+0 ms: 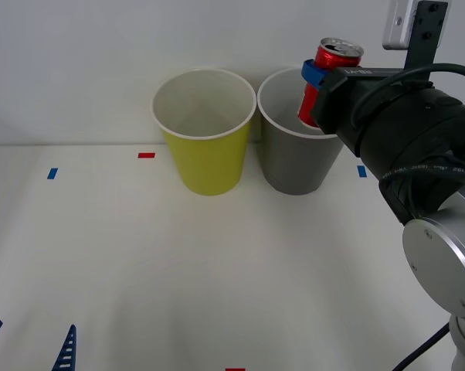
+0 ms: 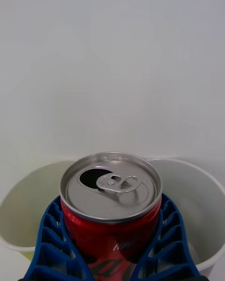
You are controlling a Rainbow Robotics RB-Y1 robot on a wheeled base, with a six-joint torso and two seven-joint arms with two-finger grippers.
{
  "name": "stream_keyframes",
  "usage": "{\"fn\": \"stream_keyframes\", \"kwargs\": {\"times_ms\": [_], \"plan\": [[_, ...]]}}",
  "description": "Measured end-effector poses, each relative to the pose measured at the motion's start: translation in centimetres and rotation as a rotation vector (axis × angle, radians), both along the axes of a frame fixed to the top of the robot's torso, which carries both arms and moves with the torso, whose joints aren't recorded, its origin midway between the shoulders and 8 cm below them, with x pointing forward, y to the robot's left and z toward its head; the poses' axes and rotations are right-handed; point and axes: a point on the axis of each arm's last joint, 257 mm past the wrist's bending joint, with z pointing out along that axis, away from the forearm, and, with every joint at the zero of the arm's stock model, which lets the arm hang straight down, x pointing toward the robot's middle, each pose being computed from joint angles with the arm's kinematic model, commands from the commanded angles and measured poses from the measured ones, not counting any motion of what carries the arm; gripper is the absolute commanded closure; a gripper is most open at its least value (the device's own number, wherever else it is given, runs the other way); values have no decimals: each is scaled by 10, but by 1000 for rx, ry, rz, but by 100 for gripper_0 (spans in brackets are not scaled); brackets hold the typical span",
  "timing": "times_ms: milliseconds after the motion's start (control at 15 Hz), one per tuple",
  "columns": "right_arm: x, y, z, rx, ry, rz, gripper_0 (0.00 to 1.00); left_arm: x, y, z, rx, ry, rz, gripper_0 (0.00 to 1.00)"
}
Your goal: Put cans in the gray bin and PET bottles in the light green bin.
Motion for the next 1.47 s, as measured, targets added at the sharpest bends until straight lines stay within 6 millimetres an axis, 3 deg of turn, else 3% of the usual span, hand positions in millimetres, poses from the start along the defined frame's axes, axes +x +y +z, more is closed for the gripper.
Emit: {"fn": "stream_keyframes", "kwargs": {"times_ms": [733, 1067, 1467], "plan": [[86, -31, 13, -33, -83, 0, 100, 0, 0, 0, 0, 0, 0, 0], [125, -21, 11, -28, -124, 15, 100, 0, 0, 0, 0, 0, 0, 0], [144, -21, 0, -59, -117, -5, 100, 0, 0, 0, 0, 0, 0, 0]]}}
